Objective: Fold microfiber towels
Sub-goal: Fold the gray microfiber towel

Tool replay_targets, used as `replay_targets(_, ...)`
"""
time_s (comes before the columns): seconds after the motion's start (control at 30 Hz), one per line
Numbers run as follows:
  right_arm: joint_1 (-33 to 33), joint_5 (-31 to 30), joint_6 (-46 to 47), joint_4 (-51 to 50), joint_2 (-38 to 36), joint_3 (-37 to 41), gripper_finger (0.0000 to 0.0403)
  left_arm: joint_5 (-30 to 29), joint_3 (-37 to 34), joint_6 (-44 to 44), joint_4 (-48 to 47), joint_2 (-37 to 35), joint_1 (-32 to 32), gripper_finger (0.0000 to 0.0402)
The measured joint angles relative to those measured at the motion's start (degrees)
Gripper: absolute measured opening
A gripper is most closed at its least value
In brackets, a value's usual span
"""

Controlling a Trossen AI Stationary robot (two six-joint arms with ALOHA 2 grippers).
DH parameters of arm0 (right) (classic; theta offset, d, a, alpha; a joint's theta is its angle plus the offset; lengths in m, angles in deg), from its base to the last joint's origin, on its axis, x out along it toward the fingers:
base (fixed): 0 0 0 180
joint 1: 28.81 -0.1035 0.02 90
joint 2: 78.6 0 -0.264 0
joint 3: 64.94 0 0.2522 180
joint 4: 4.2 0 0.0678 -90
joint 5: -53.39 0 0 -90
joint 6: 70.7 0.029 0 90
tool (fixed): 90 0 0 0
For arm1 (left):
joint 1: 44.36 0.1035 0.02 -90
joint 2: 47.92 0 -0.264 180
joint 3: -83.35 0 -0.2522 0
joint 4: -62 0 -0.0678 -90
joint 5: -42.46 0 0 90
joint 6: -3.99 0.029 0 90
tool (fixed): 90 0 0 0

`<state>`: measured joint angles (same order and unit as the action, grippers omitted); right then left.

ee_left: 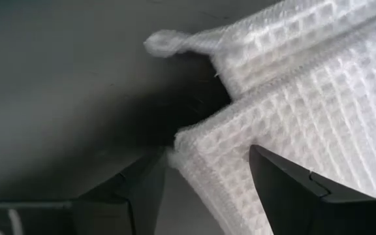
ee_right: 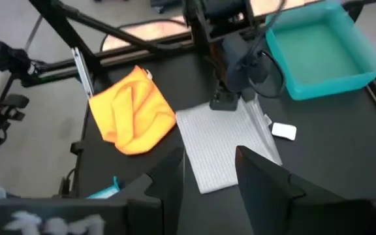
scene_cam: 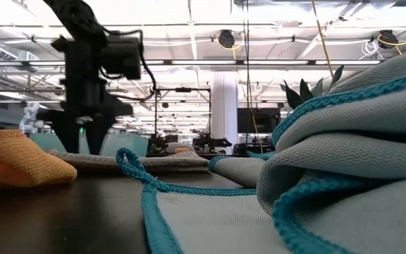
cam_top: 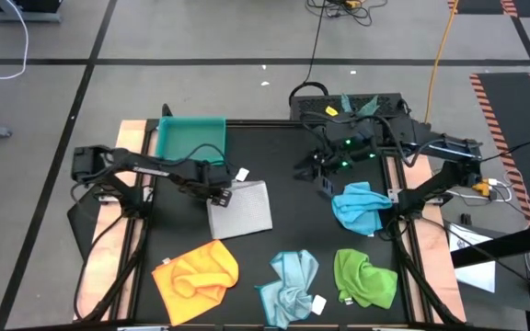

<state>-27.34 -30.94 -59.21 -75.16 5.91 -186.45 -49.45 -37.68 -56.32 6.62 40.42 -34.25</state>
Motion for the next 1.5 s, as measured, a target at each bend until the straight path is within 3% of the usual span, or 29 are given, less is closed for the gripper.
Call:
replay_targets(0.37, 0.0, 0.0, 1.5, 1.8, 0.1, 2.8, 0.0128, 2.2, 0.2, 2.8, 3.1, 3.2, 1.5, 0.0208)
replay_targets(0.5, 0.0, -0.1, 1.5, 2.7, 0.0, 2.8, 0.0128, 1.9, 0.1, 3.2, 3.6, 2.6, 1.6, 0.0161)
replay_targets(0.73, 0.0, -1.4, 1.5, 2.5, 0.1, 2.8, 0.0128, 1.9, 0.0, 5.8, 4.9, 1.2, 1.5, 0.0032)
replay_targets(0.8, 0.0, -1.4, 1.5, 2.5, 0.1, 2.8, 0.0128, 1.6, -0.1, 6.0, 4.4, 0.4, 1.6, 0.0011)
replay_targets(1.1, 0.0, -1.4, 1.5, 2.5, 0.1, 2.8, 0.0128, -1.0, 1.1, 5.2, 3.8, -6.7, 1.6, 0.0025)
replay_targets(1.27, 0.0, -1.4, 1.5, 2.5, 0.1, 2.8, 0.0128, -3.5, 1.1, 7.1, 4.2, -7.0, 1.7, 0.0007)
replay_targets(1.5, 0.0, -1.4, 1.9, 2.5, 0.1, 2.8, 0.0128, -5.0, 1.2, 8.4, 6.4, -6.1, 4.8, 0.0025)
